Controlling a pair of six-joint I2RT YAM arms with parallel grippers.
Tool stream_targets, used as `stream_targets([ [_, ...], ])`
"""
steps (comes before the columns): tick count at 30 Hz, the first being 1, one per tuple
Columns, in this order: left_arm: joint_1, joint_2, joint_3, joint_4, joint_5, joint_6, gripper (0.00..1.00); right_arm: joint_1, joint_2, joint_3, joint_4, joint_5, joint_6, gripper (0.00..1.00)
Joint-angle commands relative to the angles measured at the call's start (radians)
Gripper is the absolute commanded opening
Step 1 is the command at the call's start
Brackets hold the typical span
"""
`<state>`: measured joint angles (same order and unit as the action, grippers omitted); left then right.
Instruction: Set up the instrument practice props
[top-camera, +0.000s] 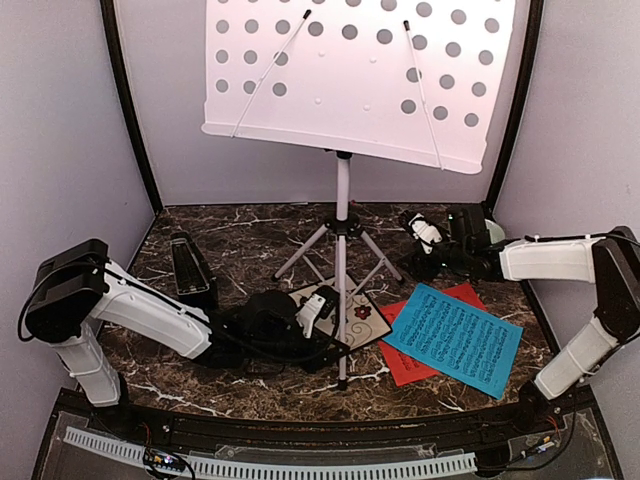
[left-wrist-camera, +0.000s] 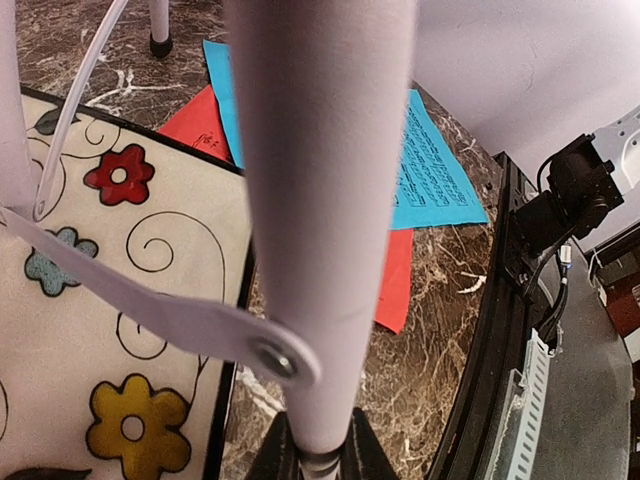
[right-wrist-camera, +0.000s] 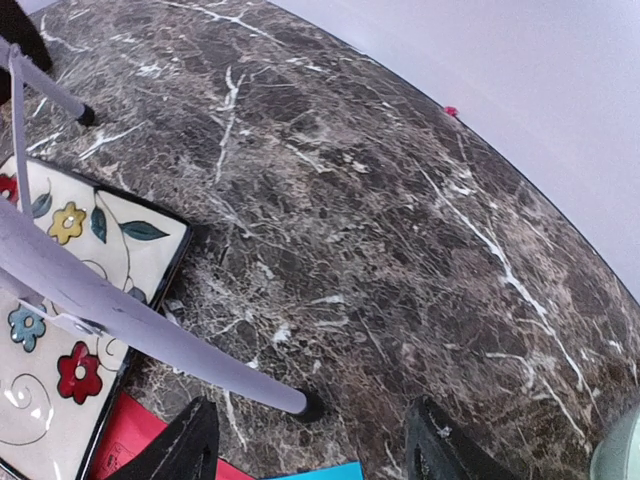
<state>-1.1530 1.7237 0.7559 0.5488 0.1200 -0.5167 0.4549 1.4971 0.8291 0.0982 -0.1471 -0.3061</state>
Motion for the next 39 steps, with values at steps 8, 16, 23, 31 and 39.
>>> stream_targets([
  [8, 0.047, 0.122, 0.06, -0.08, 0.054, 0.023, 0.0, 0.048, 0.185, 0.08, 0.135, -0.106, -0.161, 0.56],
  [16, 0.088, 0.106, 0.059, -0.137, 0.027, 0.067, 0.0, 0.047, 0.269, 0.136, 0.223, 0.039, -0.23, 0.08],
  [23, 0.135, 0.068, 0.058, -0.227, -0.017, 0.135, 0.0, 0.042, 0.364, 0.226, 0.276, 0.105, -0.239, 0.0],
  [31, 0.153, 0.065, 0.085, -0.31, -0.064, 0.175, 0.0, 0.03, 0.445, 0.314, 0.29, 0.106, -0.246, 0.0],
  [39, 0.156, 0.097, 0.171, -0.364, -0.054, 0.174, 0.13, 0.034, 0.421, 0.304, 0.268, 0.081, -0.243, 0.17],
])
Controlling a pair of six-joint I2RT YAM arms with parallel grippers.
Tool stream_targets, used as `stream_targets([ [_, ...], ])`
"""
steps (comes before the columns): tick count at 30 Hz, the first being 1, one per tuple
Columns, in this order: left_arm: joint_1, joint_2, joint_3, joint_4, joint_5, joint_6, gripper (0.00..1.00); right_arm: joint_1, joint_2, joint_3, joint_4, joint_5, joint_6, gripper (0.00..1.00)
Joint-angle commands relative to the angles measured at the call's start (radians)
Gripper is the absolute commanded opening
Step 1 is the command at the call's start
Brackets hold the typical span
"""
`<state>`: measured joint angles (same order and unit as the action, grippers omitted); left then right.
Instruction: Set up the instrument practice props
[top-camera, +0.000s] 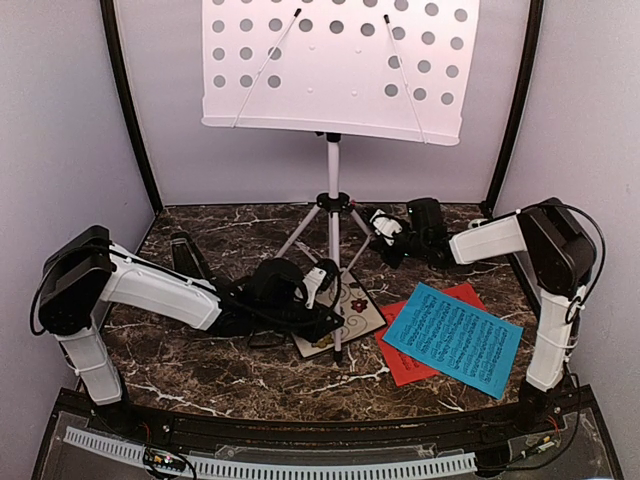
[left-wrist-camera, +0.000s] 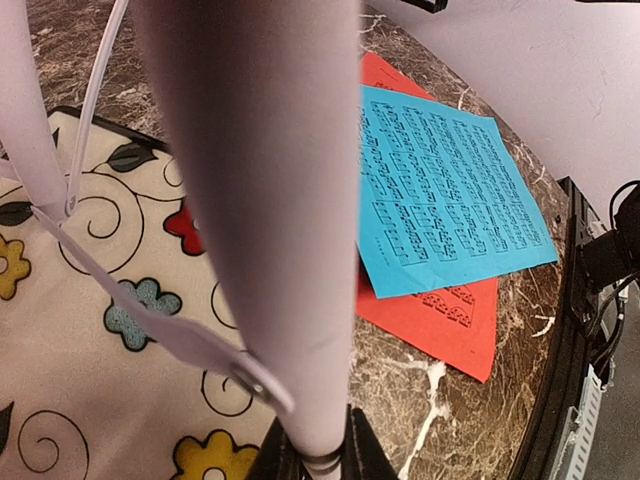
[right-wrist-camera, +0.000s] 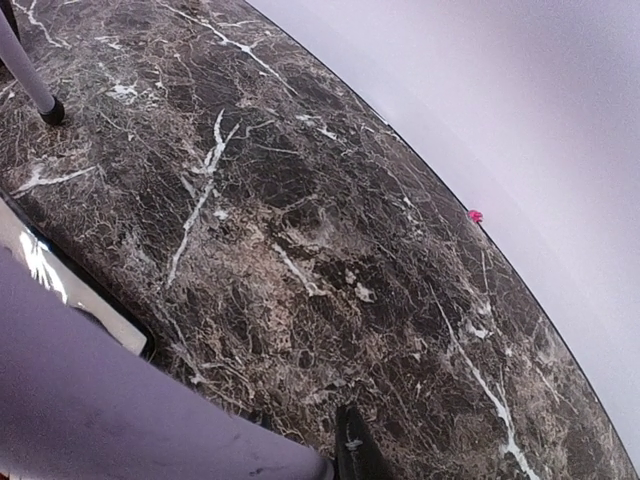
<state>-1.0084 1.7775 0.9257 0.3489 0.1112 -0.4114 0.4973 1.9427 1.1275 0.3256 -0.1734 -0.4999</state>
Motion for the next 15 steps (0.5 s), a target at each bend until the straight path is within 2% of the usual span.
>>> stream_targets([
  [1, 0.011, 0.043, 0.0, -0.158, -0.043, 0.068, 0.17, -0.006, -0.043, -0.015, 0.042, 0.104, -0.049, 0.24],
  [4, 0.011, 0.042, 0.005, -0.146, -0.01, 0.064, 0.33, 0.011, -0.096, -0.066, 0.035, 0.103, -0.051, 0.52],
  [8, 0.01, 0.037, 0.009, -0.117, 0.034, 0.053, 0.53, 0.038, -0.186, -0.134, 0.022, 0.124, 0.003, 0.72],
  [10, 0.01, 0.034, 0.004, -0.095, 0.05, 0.045, 0.71, 0.05, -0.234, -0.159, 0.008, 0.141, 0.063, 0.75],
  [14, 0.01, 0.008, -0.021, -0.06, 0.054, 0.022, 0.85, 0.054, -0.324, -0.15, -0.139, 0.208, 0.259, 0.77],
  [15, 0.01, -0.015, -0.038, -0.044, 0.049, 0.016, 0.94, 0.054, -0.34, -0.126, -0.245, 0.232, 0.316, 0.77],
])
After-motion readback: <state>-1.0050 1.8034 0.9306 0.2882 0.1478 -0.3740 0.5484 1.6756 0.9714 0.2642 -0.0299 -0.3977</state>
